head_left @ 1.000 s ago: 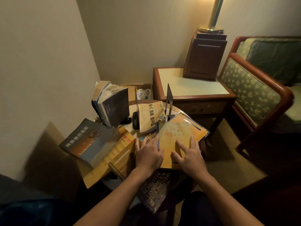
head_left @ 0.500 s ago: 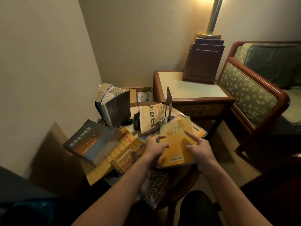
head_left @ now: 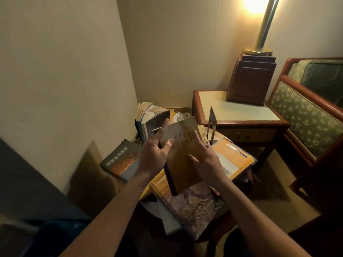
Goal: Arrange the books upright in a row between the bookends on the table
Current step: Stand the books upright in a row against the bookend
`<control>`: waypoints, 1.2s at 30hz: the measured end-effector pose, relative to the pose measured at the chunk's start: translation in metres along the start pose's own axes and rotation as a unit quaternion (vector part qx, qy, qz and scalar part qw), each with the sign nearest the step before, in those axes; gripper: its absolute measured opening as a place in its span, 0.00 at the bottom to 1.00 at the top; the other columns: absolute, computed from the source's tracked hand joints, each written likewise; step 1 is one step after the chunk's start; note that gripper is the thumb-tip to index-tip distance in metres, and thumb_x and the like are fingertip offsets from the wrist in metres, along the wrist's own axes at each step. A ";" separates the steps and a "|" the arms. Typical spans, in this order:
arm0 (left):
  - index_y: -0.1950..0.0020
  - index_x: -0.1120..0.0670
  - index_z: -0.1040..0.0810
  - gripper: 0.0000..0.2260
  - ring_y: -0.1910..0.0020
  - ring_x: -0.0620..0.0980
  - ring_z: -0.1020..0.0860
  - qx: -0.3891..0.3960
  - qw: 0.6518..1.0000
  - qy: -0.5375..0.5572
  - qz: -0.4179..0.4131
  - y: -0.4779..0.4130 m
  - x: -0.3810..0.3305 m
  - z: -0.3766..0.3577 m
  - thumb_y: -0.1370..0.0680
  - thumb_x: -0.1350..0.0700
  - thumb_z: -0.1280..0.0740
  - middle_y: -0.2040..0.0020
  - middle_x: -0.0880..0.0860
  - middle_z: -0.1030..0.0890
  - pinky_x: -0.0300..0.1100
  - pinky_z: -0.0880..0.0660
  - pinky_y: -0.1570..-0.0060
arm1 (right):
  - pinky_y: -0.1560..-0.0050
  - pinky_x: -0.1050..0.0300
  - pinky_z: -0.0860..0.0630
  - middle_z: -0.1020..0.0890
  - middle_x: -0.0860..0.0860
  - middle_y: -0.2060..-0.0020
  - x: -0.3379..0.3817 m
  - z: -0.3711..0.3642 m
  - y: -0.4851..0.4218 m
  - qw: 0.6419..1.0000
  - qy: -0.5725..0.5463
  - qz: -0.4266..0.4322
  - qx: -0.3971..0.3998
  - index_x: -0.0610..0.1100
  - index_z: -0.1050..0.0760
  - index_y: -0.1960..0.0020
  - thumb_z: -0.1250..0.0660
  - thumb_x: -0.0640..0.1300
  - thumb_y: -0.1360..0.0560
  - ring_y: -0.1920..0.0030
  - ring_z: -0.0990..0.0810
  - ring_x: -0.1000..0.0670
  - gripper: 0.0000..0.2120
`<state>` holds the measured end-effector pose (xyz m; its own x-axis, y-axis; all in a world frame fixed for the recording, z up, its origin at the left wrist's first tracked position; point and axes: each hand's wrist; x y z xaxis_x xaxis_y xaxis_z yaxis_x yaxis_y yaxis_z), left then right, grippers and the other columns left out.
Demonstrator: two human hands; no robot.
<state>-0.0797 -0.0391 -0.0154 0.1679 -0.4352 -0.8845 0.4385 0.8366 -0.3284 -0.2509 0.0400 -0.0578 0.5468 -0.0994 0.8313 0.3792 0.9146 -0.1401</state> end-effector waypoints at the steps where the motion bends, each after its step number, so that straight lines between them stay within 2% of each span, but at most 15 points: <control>1: 0.22 0.40 0.38 0.28 0.42 0.39 0.22 -0.022 0.998 -0.047 -0.032 0.003 0.005 0.005 0.18 0.59 0.36 0.31 0.43 0.28 0.41 0.18 0.51 | 0.37 0.44 0.23 0.30 0.46 0.37 0.006 -0.009 -0.005 1.000 -0.001 0.010 -0.018 0.72 0.52 0.23 0.32 0.46 0.21 0.35 0.29 0.46 0.39; 3: 0.21 0.41 0.39 0.28 0.35 0.37 0.28 -0.064 0.988 -0.114 -0.080 0.011 0.015 0.010 0.18 0.60 0.36 0.29 0.41 0.32 0.29 0.25 0.44 | 0.39 0.45 0.23 0.30 0.48 0.41 0.015 -0.024 -0.014 0.998 0.000 0.031 -0.051 0.69 0.51 0.22 0.32 0.45 0.20 0.39 0.29 0.48 0.39; 5: 0.21 0.45 0.38 0.29 0.33 0.36 0.31 -0.104 0.978 -0.148 -0.107 0.020 0.023 0.013 0.19 0.62 0.35 0.30 0.42 0.32 0.23 0.30 0.43 | 0.42 0.48 0.25 0.29 0.49 0.44 0.025 -0.034 -0.021 0.997 -0.001 0.045 -0.066 0.65 0.50 0.21 0.33 0.46 0.20 0.43 0.31 0.50 0.38; 10: 0.21 0.52 0.37 0.27 0.32 0.29 0.34 -0.163 0.970 -0.142 -0.113 0.040 0.032 0.007 0.19 0.64 0.35 0.28 0.50 0.29 0.22 0.32 0.42 | 0.44 0.48 0.23 0.25 0.44 0.38 0.037 -0.048 -0.021 0.997 -0.008 0.052 -0.051 0.64 0.50 0.20 0.32 0.51 0.20 0.40 0.26 0.46 0.37; 13: 0.20 0.50 0.40 0.25 0.33 0.25 0.36 -0.170 0.975 -0.099 -0.099 0.051 0.022 0.002 0.17 0.59 0.40 0.27 0.40 0.34 0.21 0.33 0.43 | 0.43 0.45 0.20 0.27 0.46 0.33 0.038 -0.048 -0.010 0.995 0.005 0.071 -0.067 0.63 0.49 0.20 0.32 0.53 0.21 0.35 0.27 0.44 0.37; 15: 0.19 0.49 0.45 0.25 0.29 0.27 0.39 -0.158 0.981 -0.065 -0.096 0.056 0.013 -0.003 0.16 0.56 0.44 0.25 0.37 0.39 0.21 0.35 0.39 | 0.41 0.44 0.20 0.31 0.47 0.28 0.040 -0.047 -0.004 0.995 0.000 0.078 -0.059 0.64 0.47 0.21 0.32 0.55 0.21 0.30 0.30 0.43 0.35; 19: 0.19 0.50 0.49 0.25 0.21 0.42 0.43 -0.145 0.983 -0.008 -0.111 0.057 0.002 -0.017 0.16 0.54 0.47 0.19 0.47 0.44 0.34 0.36 0.29 | 0.40 0.40 0.20 0.36 0.47 0.23 0.047 -0.038 0.013 0.994 -0.103 0.028 -0.024 0.68 0.44 0.23 0.33 0.55 0.21 0.25 0.35 0.39 0.32; 21: 0.19 0.51 0.47 0.25 0.23 0.37 0.40 -0.148 0.984 0.019 -0.094 0.057 -0.006 -0.025 0.16 0.53 0.47 0.19 0.47 0.43 0.36 0.33 0.30 | 0.43 0.46 0.18 0.34 0.47 0.24 0.051 -0.030 0.021 0.988 -0.156 0.016 -0.013 0.64 0.41 0.22 0.33 0.55 0.22 0.27 0.31 0.43 0.31; 23: 0.21 0.53 0.39 0.23 0.30 0.32 0.32 -0.149 0.985 0.044 -0.074 0.057 -0.013 -0.033 0.16 0.52 0.47 0.23 0.47 0.34 0.33 0.27 0.37 | 0.49 0.61 0.18 0.33 0.49 0.24 0.056 -0.020 0.026 0.982 -0.188 0.014 -0.021 0.61 0.39 0.22 0.34 0.52 0.20 0.30 0.29 0.49 0.29; 25: 0.27 0.54 0.30 0.20 0.38 0.37 0.24 -0.145 0.986 0.064 -0.056 0.058 -0.019 -0.041 0.16 0.49 0.47 0.32 0.50 0.23 0.38 0.22 0.43 | 0.55 0.69 0.21 0.32 0.49 0.25 0.058 -0.008 0.028 0.977 -0.211 0.010 -0.025 0.60 0.38 0.22 0.35 0.50 0.19 0.34 0.27 0.52 0.27; 27: 0.31 0.56 0.27 0.17 0.42 0.36 0.21 -0.130 0.985 0.108 -0.028 0.059 -0.027 -0.050 0.15 0.54 0.47 0.37 0.51 0.20 0.34 0.23 0.49 | 0.52 0.66 0.20 0.33 0.49 0.24 0.059 0.003 0.028 0.976 -0.214 0.004 -0.025 0.63 0.37 0.23 0.35 0.54 0.20 0.31 0.27 0.49 0.26; 29: 0.31 0.58 0.26 0.16 0.43 0.36 0.21 -0.100 0.985 0.143 -0.017 0.060 -0.034 -0.059 0.14 0.60 0.48 0.40 0.45 0.20 0.32 0.23 0.50 | 0.43 0.50 0.18 0.31 0.48 0.24 0.059 0.014 0.029 0.976 -0.217 -0.010 -0.018 0.71 0.34 0.29 0.34 0.66 0.24 0.28 0.30 0.45 0.24; 30: 0.32 0.56 0.26 0.16 0.42 0.38 0.20 -0.084 0.984 0.154 -0.016 0.061 -0.037 -0.063 0.14 0.60 0.49 0.41 0.41 0.20 0.37 0.22 0.48 | 0.42 0.44 0.19 0.30 0.48 0.25 0.057 0.019 0.029 0.975 -0.221 -0.022 -0.013 0.74 0.32 0.32 0.34 0.68 0.27 0.28 0.29 0.44 0.23; 32: 0.34 0.50 0.24 0.17 0.40 0.44 0.20 -0.059 0.983 0.176 -0.008 0.063 -0.043 -0.072 0.15 0.54 0.50 0.43 0.39 0.18 0.48 0.20 0.44 | 0.43 0.39 0.19 0.28 0.47 0.27 0.055 0.031 0.031 0.969 -0.243 -0.051 -0.007 0.71 0.28 0.33 0.34 0.63 0.24 0.31 0.26 0.44 0.20; 36: 0.33 0.55 0.23 0.19 0.43 0.50 0.18 -0.047 0.982 0.182 0.013 0.063 -0.042 -0.092 0.15 0.52 0.49 0.43 0.55 0.17 0.50 0.18 0.51 | 0.45 0.39 0.18 0.20 0.47 0.37 0.052 0.048 0.034 0.953 -0.285 -0.100 -0.018 0.55 0.28 0.28 0.37 0.48 0.17 0.42 0.19 0.50 0.19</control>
<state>-0.1402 0.0626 -0.0297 -0.1555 -0.2800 -0.9473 0.3521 0.8803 -0.3180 -0.2449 0.0850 0.0067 -0.0297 -0.0318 0.9991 0.4635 0.8851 0.0420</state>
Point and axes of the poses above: each hand's wrist, its own y-axis away from the middle knuckle, its own z-axis out of the back of the hand, x = y × z
